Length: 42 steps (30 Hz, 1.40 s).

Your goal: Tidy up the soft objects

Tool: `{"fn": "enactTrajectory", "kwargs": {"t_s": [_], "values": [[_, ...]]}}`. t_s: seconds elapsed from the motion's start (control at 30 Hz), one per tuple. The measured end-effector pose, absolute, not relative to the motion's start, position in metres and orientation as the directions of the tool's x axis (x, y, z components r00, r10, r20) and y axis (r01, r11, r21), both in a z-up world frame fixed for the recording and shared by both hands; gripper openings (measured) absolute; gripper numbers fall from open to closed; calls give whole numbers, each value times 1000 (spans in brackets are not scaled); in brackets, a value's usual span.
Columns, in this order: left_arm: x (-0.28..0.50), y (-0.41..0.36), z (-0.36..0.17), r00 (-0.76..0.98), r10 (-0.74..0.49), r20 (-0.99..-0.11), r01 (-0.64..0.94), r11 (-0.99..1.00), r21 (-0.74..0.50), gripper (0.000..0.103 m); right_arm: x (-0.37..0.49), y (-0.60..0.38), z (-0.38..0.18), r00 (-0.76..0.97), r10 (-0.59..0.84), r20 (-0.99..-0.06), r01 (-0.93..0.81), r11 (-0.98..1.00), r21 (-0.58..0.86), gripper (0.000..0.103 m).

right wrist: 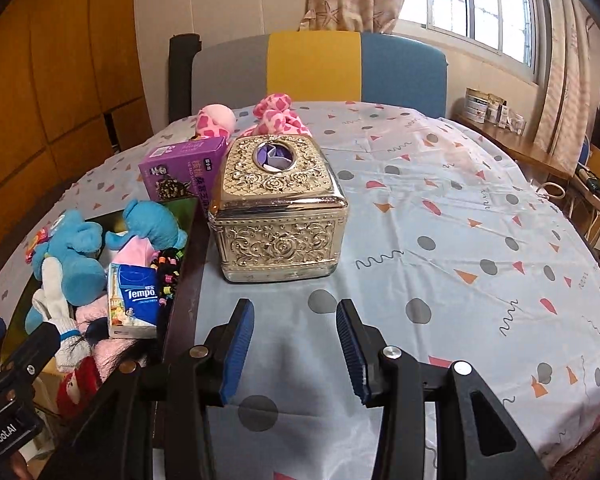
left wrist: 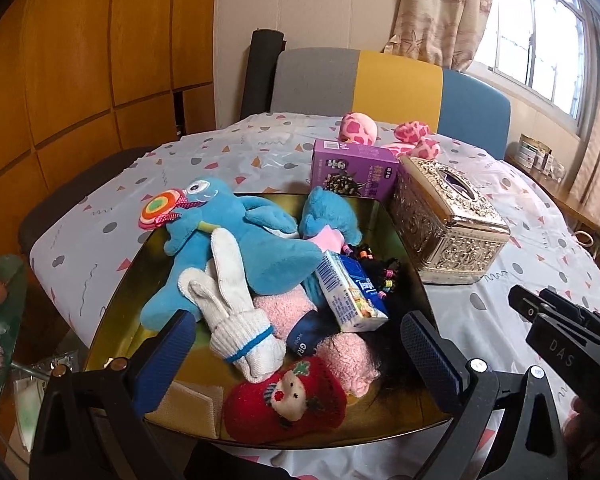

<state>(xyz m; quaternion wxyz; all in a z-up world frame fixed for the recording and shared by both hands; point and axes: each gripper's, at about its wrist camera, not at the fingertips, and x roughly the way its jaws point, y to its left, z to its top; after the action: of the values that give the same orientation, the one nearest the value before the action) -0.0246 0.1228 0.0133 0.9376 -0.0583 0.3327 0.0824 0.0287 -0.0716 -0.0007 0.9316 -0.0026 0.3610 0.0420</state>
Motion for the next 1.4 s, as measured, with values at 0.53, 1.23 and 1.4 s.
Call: {"fn": "enactTrajectory", "kwargs": {"t_s": [0.53, 1.23, 1.4], "values": [[-25, 123, 12, 754, 106, -648, -191, 980, -61, 103, 27, -67, -1, 736, 85, -672, -93, 995, 25, 43], [-26, 124, 11, 750, 106, -653, -192, 980, -61, 103, 26, -64, -1, 729, 91, -679, -104, 994, 21, 43], [-26, 124, 11, 749, 106, -654, -193, 979, -61, 103, 26, -63, -3, 727, 93, -680, -105, 994, 24, 43]]}}
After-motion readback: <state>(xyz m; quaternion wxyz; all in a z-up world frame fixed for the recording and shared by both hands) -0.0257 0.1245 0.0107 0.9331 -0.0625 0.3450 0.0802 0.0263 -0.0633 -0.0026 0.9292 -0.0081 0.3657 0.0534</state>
